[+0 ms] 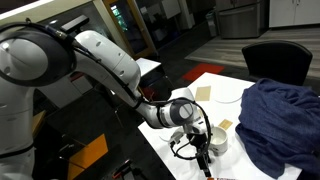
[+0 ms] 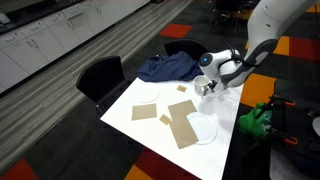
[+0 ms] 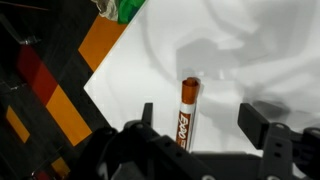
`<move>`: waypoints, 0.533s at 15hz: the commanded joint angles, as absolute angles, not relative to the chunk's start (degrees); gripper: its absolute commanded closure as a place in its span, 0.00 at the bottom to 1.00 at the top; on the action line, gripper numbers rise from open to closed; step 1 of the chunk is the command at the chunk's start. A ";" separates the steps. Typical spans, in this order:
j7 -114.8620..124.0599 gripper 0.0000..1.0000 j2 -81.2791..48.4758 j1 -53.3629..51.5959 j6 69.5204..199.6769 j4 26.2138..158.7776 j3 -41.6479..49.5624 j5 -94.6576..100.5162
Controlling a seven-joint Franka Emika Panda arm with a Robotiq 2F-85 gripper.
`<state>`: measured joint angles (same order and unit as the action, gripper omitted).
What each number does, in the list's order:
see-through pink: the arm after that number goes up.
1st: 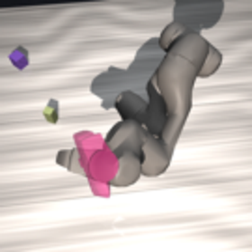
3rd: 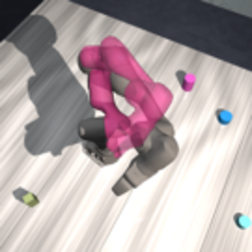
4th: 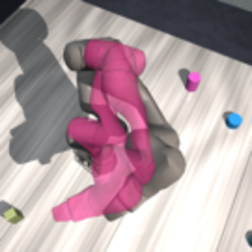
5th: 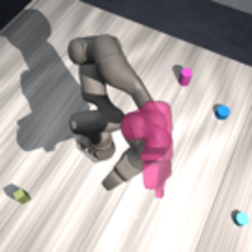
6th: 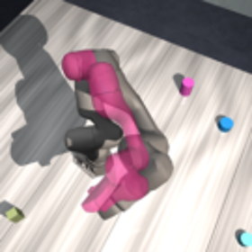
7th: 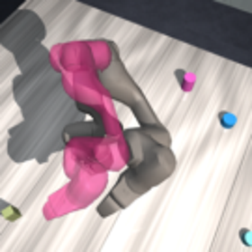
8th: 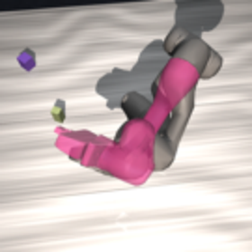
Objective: Take the red marker out of the white mug
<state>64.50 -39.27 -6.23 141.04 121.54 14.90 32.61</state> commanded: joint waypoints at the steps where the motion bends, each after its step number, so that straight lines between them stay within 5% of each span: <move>1: 65.01 0.00 -32.25 -9.44 140.37 126.38 17.56 33.55; 8: 64.43 0.00 -14.37 -9.41 138.61 136.44 16.90 36.55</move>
